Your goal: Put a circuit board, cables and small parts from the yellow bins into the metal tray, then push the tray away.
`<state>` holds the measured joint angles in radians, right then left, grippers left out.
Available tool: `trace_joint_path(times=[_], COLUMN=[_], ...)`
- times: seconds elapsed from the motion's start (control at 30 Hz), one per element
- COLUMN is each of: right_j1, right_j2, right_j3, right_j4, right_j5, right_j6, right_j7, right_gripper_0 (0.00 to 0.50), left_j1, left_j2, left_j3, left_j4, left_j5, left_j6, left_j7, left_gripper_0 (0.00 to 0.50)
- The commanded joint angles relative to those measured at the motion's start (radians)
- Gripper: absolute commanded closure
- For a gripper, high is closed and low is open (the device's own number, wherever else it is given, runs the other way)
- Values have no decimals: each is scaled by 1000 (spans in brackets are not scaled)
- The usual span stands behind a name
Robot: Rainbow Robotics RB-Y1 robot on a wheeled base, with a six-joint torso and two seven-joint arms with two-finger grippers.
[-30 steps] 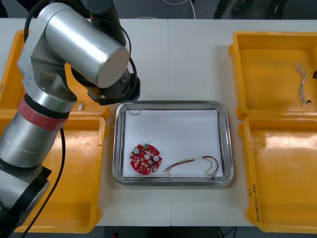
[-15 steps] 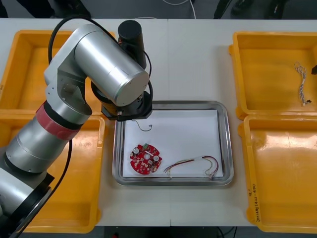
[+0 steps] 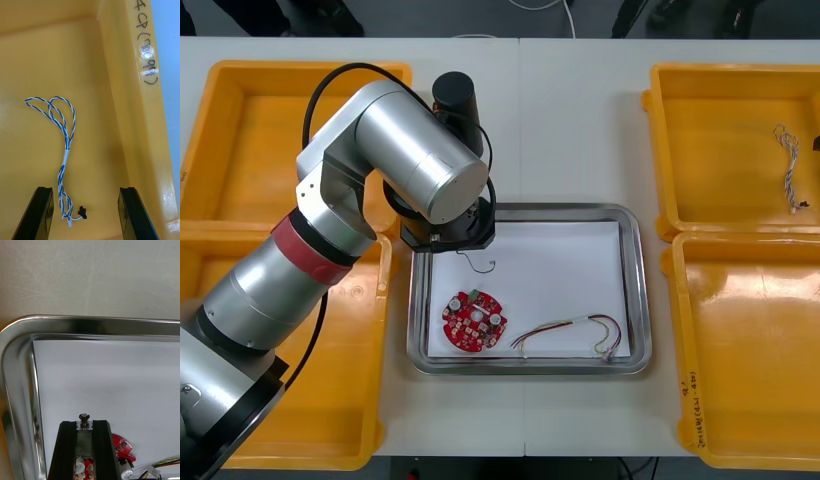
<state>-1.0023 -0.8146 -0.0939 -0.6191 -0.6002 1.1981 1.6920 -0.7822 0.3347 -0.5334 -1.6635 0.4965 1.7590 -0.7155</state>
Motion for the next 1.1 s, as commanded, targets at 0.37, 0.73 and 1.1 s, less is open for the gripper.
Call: trace_joint_path(times=[0.37, 0.73, 1.1], right_j1=[-128, -177, -206], right_j2=[35, 46, 68], right_j3=[22, 34, 49], right_j4=[141, 239, 348], right_j5=[20, 51, 48], right_j6=[-95, -137, -215], right_j7=[9, 32, 41], right_gripper_0=[0, 0, 0], left_j1=[4, 4, 3], left_j2=[14, 15, 14], left_j3=[-85, -91, -92], left_j4=[73, 80, 79], left_j5=[20, 28, 28], left_j6=[-112, -115, -119], left_j7=[2, 2, 1], left_gripper_0=[499, 63, 0])
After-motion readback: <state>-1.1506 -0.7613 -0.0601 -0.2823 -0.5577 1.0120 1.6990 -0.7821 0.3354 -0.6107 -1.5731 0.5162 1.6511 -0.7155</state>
